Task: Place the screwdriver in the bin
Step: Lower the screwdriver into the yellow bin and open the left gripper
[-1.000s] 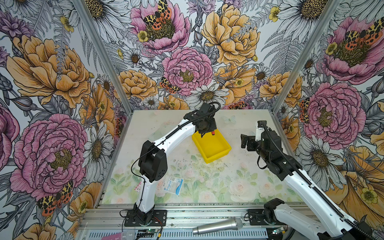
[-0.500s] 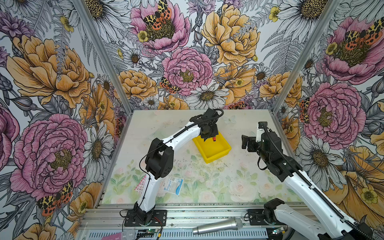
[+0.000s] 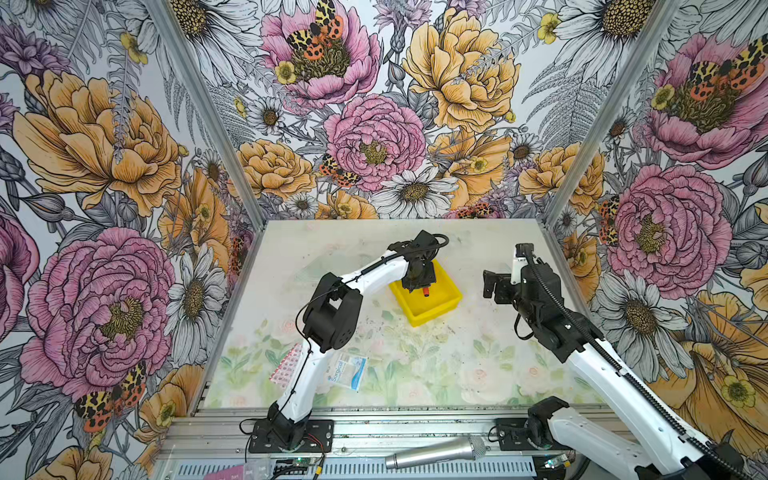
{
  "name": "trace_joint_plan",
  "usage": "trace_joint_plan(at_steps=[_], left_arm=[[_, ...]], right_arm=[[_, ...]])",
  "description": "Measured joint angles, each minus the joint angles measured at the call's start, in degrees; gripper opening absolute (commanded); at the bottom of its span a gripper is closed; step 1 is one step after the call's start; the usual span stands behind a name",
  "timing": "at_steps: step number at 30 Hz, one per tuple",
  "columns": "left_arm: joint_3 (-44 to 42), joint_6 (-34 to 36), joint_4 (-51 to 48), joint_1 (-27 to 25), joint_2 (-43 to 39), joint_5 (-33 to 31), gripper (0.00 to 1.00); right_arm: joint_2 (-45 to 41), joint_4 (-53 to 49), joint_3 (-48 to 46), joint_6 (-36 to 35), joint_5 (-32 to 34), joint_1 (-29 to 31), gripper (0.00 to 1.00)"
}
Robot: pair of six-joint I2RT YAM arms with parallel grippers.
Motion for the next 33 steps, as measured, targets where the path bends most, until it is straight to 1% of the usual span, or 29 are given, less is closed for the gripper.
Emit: trace_joint_plan(at_steps=[6, 14, 18, 20, 22, 23, 24, 27, 31, 33], left_arm=[[0.0, 0.0, 0.0, -0.4, 1.6, 0.0, 0.0], [-0.8, 0.0, 0.0, -0.6, 1.7, 0.0, 0.01], [-1.0, 0.2, 0.0, -0.6, 1.7, 0.0, 0.13], [-1.0, 0.2, 0.0, -0.6, 1.7, -0.1, 0.14], [-1.0, 0.2, 0.0, -0.6, 1.7, -0.1, 0.17], [-1.0, 0.3, 0.0, -0.6, 1.7, -0.1, 0.22], [-1.0, 0.4, 0.0, -0.6, 1.7, -0.1, 0.24], [-1.0, 0.5, 0.0, -0.6, 1.7, -0.1, 0.25], [-1.0, 0.7, 0.0, -0.6, 1.2, -0.1, 0.45], [-1.0, 1.1, 0.0, -0.6, 0.7, -0.1, 0.51]], right_arm=[[0.2, 0.0, 0.0, 0.0, 0.2, -0.1, 0.99], [0.9, 0.0, 0.0, 0.0, 0.2, -0.2, 0.99], [0.9, 0.0, 0.0, 0.0, 0.2, -0.2, 1.0], [0.9, 0.0, 0.0, 0.0, 0.2, -0.2, 1.0], [0.9, 0.0, 0.0, 0.0, 0.2, -0.2, 0.99], [0.9, 0.0, 0.0, 0.0, 0.2, -0.2, 1.0], [0.9, 0.0, 0.0, 0.0, 0.2, -0.2, 0.99], [0.9, 0.0, 0.0, 0.0, 0.3, -0.2, 1.0], [0.9, 0.0, 0.0, 0.0, 0.8, -0.2, 0.99], [0.9, 0.0, 0.0, 0.0, 1.3, -0.2, 0.99]])
